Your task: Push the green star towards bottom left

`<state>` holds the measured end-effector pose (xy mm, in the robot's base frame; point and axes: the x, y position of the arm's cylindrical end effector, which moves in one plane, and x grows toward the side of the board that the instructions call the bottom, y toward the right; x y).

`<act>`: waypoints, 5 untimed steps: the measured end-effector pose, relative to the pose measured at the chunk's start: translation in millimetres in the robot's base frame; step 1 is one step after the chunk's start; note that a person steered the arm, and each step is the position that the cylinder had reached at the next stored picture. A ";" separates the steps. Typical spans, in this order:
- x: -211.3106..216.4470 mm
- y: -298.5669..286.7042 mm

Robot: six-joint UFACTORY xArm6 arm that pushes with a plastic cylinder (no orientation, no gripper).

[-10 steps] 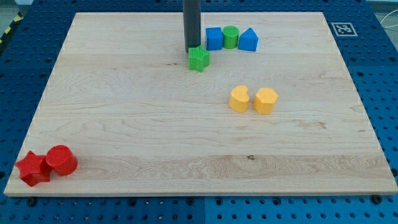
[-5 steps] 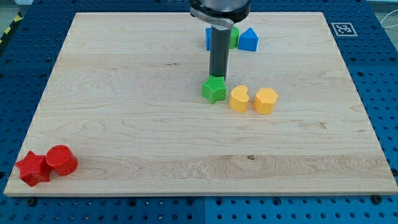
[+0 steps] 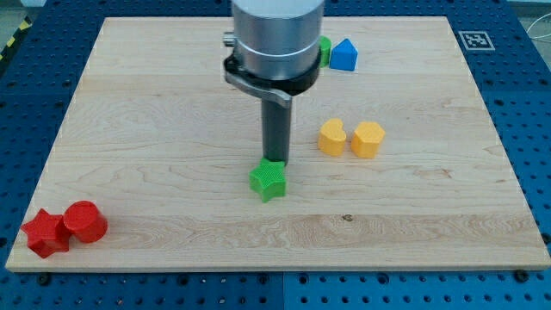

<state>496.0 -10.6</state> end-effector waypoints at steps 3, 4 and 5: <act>25.7 32.3; 39.9 26.9; 45.2 -2.6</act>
<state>541.2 -13.2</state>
